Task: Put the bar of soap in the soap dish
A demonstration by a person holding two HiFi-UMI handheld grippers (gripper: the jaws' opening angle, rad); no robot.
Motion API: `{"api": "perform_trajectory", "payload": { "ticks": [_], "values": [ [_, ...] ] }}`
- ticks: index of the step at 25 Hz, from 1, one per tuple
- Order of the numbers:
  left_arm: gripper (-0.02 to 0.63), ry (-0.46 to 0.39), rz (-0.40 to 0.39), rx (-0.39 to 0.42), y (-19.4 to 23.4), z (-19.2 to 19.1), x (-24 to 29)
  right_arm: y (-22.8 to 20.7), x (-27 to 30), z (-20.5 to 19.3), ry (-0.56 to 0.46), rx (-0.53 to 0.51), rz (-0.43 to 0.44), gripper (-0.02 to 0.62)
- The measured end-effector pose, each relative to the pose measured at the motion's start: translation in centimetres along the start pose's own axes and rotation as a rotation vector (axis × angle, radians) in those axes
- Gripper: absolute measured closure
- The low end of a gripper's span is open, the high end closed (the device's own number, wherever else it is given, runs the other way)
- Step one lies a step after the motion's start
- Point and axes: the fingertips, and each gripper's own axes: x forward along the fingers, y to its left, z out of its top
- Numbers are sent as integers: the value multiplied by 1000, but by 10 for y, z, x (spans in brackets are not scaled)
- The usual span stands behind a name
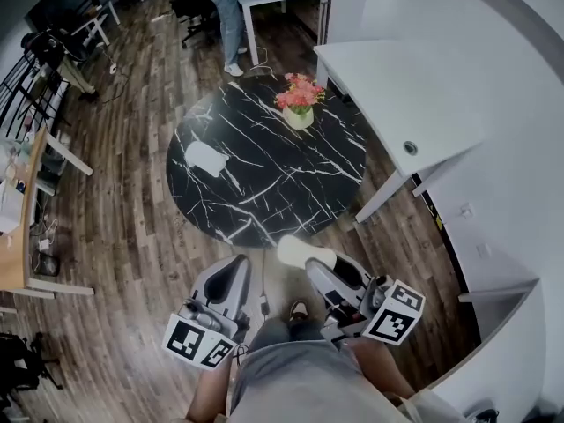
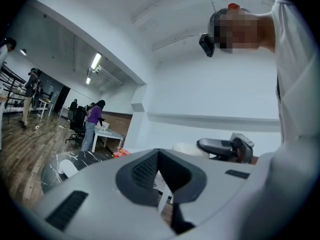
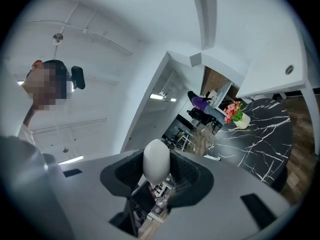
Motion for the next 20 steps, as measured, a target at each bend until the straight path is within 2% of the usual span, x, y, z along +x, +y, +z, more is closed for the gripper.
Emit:
{"api": "perform_trajectory", "payload": {
  "ticks": [3, 8, 15, 20],
  "values": [
    [603, -17, -14, 0, -3, 4, 6, -4, 4, 5, 2, 6, 10, 437],
    [603, 0, 19, 2, 7, 2, 10, -11, 17, 6, 16, 20, 31, 436],
    [603, -11, 53, 12, 36, 9, 19, -18, 49, 11, 35, 8, 57, 436],
    [603, -21, 49, 8, 64, 13, 31, -24, 81, 13, 48, -5, 58, 437]
  ]
}}
